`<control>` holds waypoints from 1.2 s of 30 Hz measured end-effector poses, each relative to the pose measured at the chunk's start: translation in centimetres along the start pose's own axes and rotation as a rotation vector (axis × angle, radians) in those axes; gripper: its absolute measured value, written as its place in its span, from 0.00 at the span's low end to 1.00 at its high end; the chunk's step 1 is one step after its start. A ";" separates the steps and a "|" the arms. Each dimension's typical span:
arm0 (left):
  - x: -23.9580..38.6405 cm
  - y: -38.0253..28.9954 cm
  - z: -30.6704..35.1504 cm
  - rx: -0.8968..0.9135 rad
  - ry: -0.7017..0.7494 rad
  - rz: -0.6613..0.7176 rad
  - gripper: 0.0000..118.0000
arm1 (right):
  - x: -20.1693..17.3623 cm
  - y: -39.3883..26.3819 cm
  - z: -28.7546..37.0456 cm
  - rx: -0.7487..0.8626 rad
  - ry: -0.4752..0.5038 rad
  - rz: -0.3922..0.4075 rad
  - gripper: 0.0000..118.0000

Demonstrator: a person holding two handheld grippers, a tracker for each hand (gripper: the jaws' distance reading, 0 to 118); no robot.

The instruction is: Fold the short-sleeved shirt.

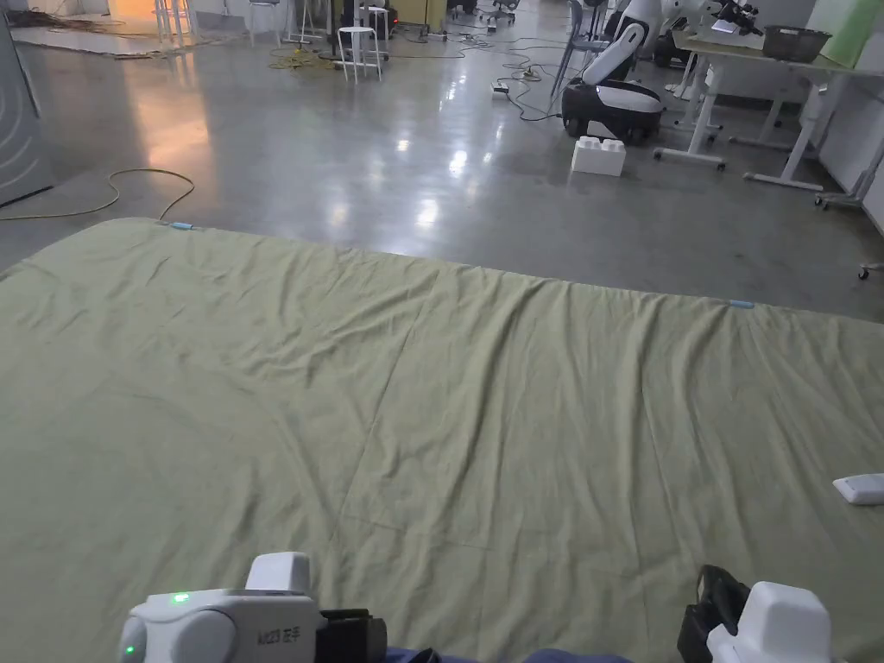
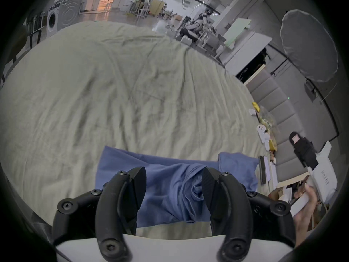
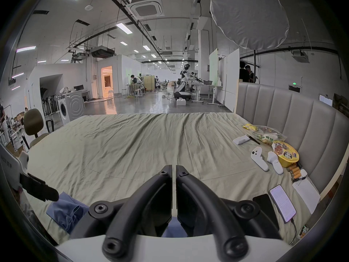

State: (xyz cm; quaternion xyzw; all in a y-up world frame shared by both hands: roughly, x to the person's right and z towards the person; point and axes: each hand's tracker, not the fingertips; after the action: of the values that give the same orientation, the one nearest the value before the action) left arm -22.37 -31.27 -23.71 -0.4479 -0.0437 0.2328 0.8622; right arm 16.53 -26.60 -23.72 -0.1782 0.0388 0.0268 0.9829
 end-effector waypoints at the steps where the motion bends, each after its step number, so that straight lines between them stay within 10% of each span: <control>1: -0.1 0.0 0.1 0.003 0.012 -0.006 0.48 | 0.0 0.0 0.0 -0.001 0.001 0.000 0.03; 5: 0.1 -1.0 -1.3 -0.062 0.120 -0.087 0.22 | -0.1 -0.2 -0.2 -0.009 0.006 -0.004 0.03; 36: 4.6 -6.4 -7.1 -0.150 -0.147 -0.131 0.24 | 0.4 -1.5 0.1 -0.042 0.013 -0.002 0.03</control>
State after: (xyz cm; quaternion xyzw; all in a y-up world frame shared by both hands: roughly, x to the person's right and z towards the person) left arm -13.97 -37.78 -23.47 -0.4892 -0.1531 0.2041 0.8340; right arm 17.01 -27.94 -23.15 -0.1993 0.0442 0.0253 0.9786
